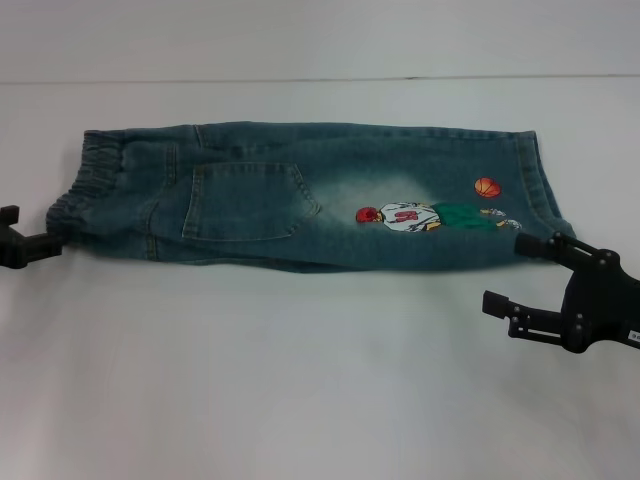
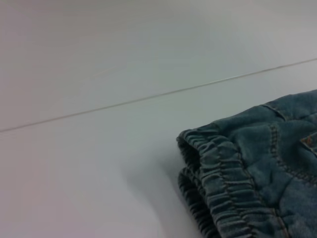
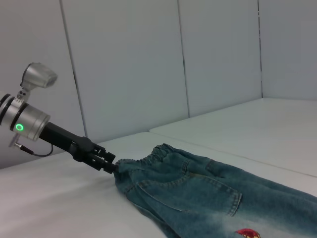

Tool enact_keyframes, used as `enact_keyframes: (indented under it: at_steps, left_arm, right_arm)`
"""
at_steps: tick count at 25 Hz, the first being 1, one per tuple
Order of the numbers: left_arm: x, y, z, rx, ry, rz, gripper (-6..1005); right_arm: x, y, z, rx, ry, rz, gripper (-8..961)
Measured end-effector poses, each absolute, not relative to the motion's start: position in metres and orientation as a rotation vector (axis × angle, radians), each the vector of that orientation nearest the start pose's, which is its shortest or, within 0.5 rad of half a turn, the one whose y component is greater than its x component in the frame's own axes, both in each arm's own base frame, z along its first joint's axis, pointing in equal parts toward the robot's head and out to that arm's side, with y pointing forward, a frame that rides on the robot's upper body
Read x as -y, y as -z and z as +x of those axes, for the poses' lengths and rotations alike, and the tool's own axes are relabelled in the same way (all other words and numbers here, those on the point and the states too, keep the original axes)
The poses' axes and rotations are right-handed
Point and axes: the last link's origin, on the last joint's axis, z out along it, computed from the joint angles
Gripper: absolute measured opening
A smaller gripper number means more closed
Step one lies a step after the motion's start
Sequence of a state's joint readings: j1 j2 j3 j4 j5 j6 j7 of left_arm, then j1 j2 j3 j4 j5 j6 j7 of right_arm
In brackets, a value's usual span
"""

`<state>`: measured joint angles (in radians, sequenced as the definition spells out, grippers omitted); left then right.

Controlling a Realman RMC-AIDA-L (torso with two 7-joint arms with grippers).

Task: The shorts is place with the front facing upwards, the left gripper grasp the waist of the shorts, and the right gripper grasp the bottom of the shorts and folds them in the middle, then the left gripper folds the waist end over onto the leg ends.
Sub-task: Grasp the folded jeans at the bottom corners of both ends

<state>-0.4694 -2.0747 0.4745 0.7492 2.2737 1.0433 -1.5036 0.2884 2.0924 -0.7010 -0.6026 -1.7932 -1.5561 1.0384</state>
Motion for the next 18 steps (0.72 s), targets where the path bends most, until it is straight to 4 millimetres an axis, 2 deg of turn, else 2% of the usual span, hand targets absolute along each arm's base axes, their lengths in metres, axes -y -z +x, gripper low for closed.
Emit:
enact_keyframes:
  at_steps: [5,13,18]
  left_arm:
    - [-0.352,-0.054,-0.370,0.899,0.150,-2.147,810]
    - [-0.359,-0.036,-0.364,0.883,0.111,-2.193,811]
    - [-0.361,-0.036,-0.363,0.872,0.106,-2.200,751]
  right_arm:
    - [-0.269,0.000,0.318,-0.507,-0.771,-2.497,944]
    - [-0.270,0.000,0.317,-0.505,-0.770,-2.497,945]
    - [-0.270,0.000,0.318,-0.510,-0.769,-2.496,945]
